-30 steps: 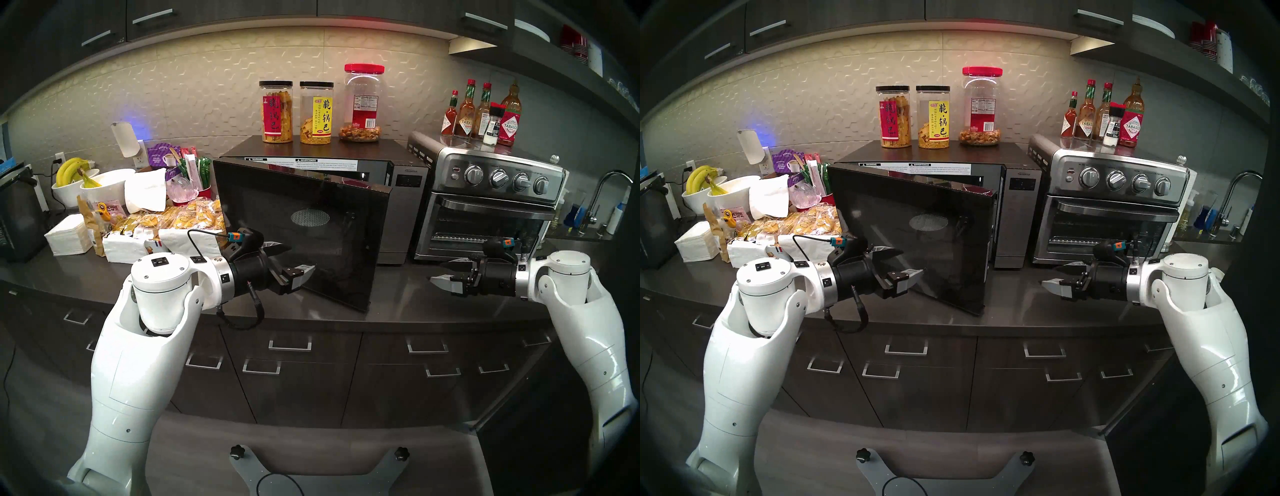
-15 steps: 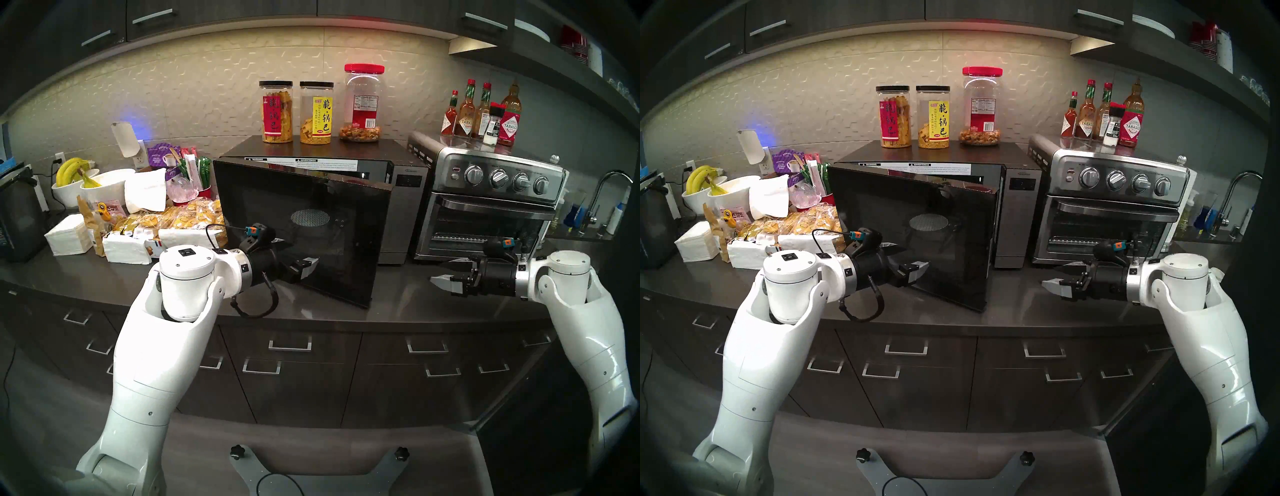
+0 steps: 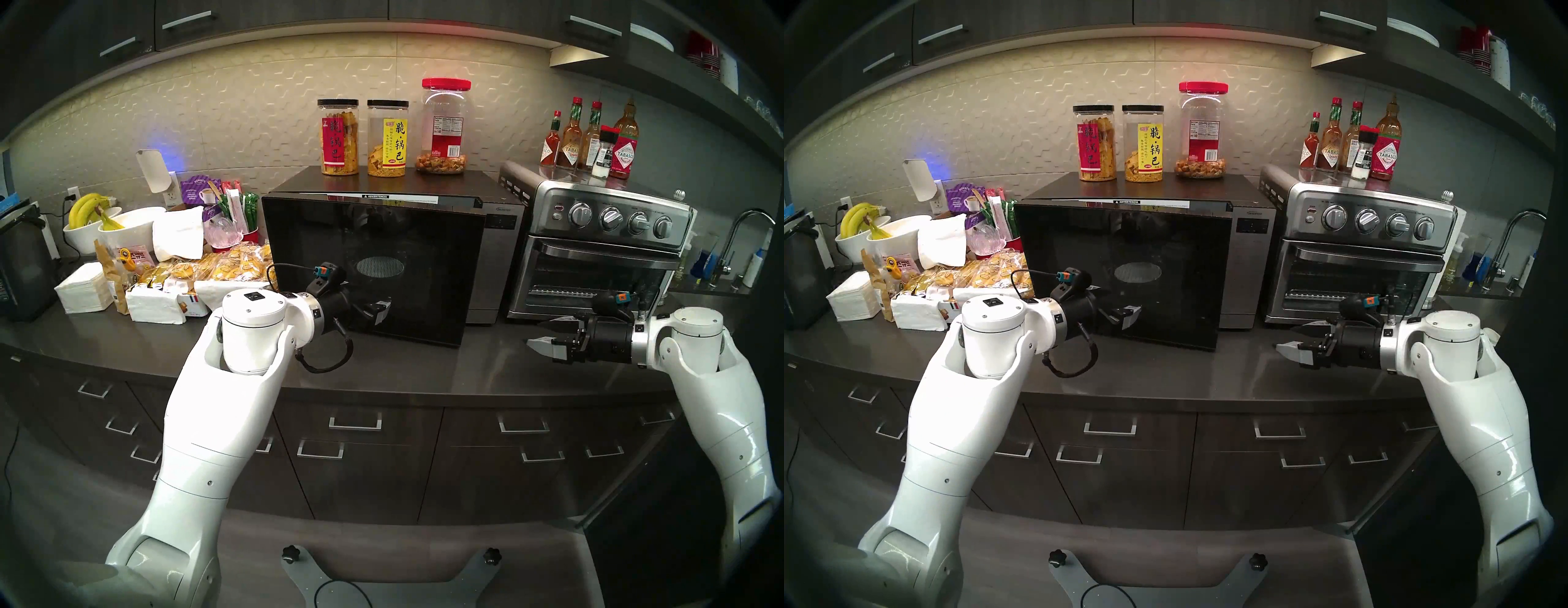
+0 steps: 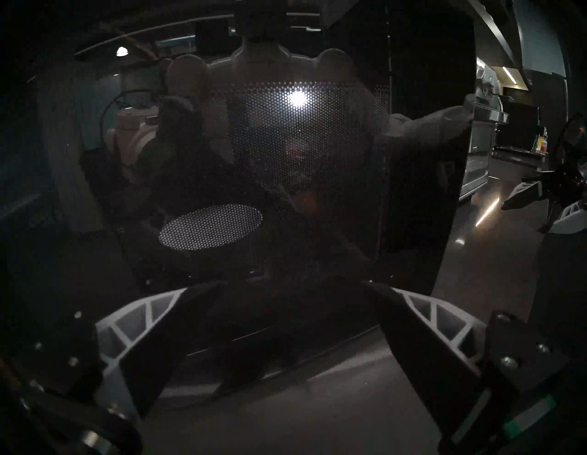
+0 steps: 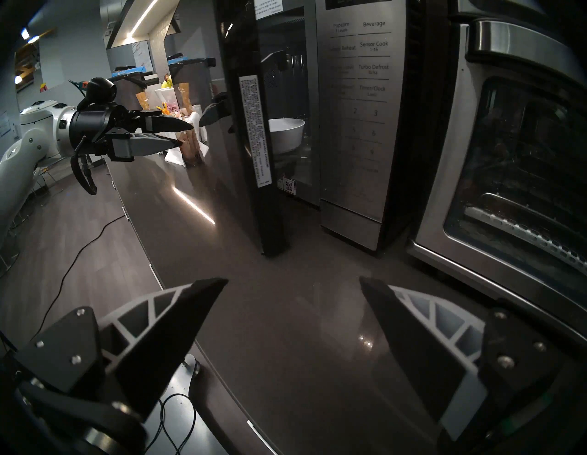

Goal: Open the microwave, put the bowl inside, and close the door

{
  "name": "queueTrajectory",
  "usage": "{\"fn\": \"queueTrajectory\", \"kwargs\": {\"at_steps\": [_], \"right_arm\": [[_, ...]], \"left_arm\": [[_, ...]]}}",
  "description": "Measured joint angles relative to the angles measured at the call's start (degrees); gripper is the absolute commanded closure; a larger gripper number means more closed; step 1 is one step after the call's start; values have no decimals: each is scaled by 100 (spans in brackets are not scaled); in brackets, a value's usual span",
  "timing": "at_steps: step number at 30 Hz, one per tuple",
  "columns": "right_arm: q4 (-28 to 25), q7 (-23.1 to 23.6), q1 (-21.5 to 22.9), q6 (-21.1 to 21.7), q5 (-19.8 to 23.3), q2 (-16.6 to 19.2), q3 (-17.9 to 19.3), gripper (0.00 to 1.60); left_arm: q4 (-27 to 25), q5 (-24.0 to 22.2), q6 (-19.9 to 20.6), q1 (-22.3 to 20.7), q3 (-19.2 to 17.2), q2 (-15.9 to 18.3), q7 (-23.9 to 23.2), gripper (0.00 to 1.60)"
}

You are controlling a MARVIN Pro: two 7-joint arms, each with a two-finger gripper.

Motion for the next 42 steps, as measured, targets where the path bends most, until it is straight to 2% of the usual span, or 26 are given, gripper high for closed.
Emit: {"fn": "queueTrajectory", "kwargs": {"at_steps": [10, 17, 33, 42], "right_arm": [[0, 0, 0, 0, 0, 0, 0, 0], [0, 0, 0, 0, 0, 0, 0, 0], [0, 0, 0, -1, -1, 0, 0, 0], [0, 0, 0, -1, -1, 0, 0, 0]], "left_arm": [[480, 286, -101, -400, 156, -211, 427, 0], [850, 399, -224, -625, 170, -280, 539, 0], [1587, 450, -600, -1028, 51, -273, 478, 0], [1643, 399, -676, -1051, -29, -266, 296, 0]]}}
